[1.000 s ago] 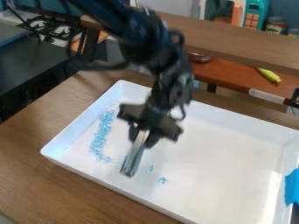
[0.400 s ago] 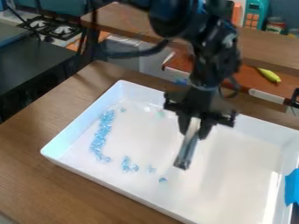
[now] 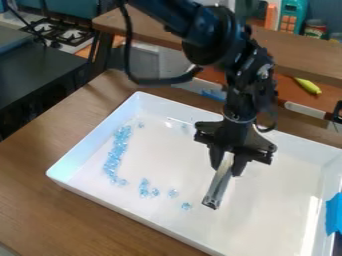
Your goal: Sweep into pile
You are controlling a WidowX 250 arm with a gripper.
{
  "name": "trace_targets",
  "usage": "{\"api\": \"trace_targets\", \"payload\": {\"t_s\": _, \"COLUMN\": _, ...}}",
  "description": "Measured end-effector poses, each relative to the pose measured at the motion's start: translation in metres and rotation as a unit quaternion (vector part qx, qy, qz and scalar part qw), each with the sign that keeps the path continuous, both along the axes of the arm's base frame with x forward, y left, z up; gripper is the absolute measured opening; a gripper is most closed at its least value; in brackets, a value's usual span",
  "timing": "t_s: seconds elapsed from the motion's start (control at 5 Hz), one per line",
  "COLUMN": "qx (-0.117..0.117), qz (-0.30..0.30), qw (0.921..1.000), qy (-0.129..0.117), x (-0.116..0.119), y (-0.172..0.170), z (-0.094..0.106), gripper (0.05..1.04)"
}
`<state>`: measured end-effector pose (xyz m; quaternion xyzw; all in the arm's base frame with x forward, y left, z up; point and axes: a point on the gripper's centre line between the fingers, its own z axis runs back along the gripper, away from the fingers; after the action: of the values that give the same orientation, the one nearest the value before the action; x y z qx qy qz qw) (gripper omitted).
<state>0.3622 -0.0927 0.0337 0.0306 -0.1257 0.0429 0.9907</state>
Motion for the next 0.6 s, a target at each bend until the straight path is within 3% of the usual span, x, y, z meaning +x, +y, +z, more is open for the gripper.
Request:
{"api": "trace_targets", "payload": {"t_s": 0.2, "qx": 0.004, "qz": -0.001, "qw": 1.0, "qy": 0.007, "x": 0.002, "y": 0.01, "z": -0.006, "gripper": 0.359}}
{"api": "trace_targets", "payload": {"t_s": 0.6, "qx": 0.018, "qz": -0.01, "qw": 0.9998, "qy": -0.007, "x": 0.009, "y": 0.033, "z": -0.023, "gripper": 0.359}}
